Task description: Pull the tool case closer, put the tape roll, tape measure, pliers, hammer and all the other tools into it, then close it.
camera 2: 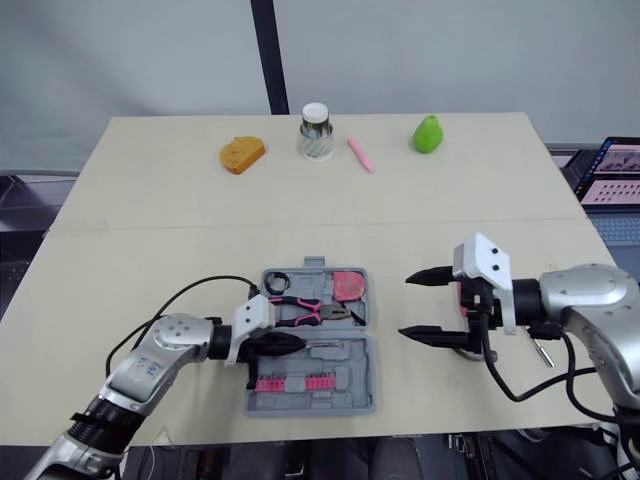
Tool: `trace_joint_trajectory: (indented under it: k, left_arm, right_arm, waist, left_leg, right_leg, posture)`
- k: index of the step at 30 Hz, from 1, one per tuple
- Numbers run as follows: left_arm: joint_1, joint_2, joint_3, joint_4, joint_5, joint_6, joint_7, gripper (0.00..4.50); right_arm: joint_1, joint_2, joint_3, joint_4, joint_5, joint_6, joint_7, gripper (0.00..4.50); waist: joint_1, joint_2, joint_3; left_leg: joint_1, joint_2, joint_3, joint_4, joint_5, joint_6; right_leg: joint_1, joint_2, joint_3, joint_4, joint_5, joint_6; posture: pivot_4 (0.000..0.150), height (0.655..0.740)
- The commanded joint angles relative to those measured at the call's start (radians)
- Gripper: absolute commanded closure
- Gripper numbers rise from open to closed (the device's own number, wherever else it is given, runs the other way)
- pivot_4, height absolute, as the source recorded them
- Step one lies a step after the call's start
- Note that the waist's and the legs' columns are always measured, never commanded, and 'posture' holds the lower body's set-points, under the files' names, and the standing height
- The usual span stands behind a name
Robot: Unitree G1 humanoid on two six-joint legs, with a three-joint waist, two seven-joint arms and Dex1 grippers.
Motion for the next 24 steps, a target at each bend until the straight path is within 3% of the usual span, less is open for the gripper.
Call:
trace_joint_trajectory:
  k: [1,24]
  left_arm:
    - [0.012,0.018,-0.041,0.034,0.061,-0.024,0.004,4.43]
    - [0.042,0.034,-0.103,0.054,0.172,-0.138,0.005,4.43]
  right_arm:
    - [-0.014,-0.021,-0.014,-0.011,0.001,-0.019,0.015,0.00]
    - [-0.034,-0.014,-0.005,0.004,-0.025,-0.028,0.015,0.00]
  waist:
    - [0.000,0.000,0.000]
    - [-0.001,0.000,-0.001]
  left_leg:
    - [0.000,0.000,0.000,0.000,0.000,0.000]
    - [0.001,0.000,0.000,0.000,0.000,0.000]
  right_leg:
    - [0.000,0.000,0.000,0.000,0.000,0.000]
    - [0.001,0.000,0.000,0.000,0.000,0.000]
  posture:
    - [0.150,0.7400]
    - [0.150,0.7400]
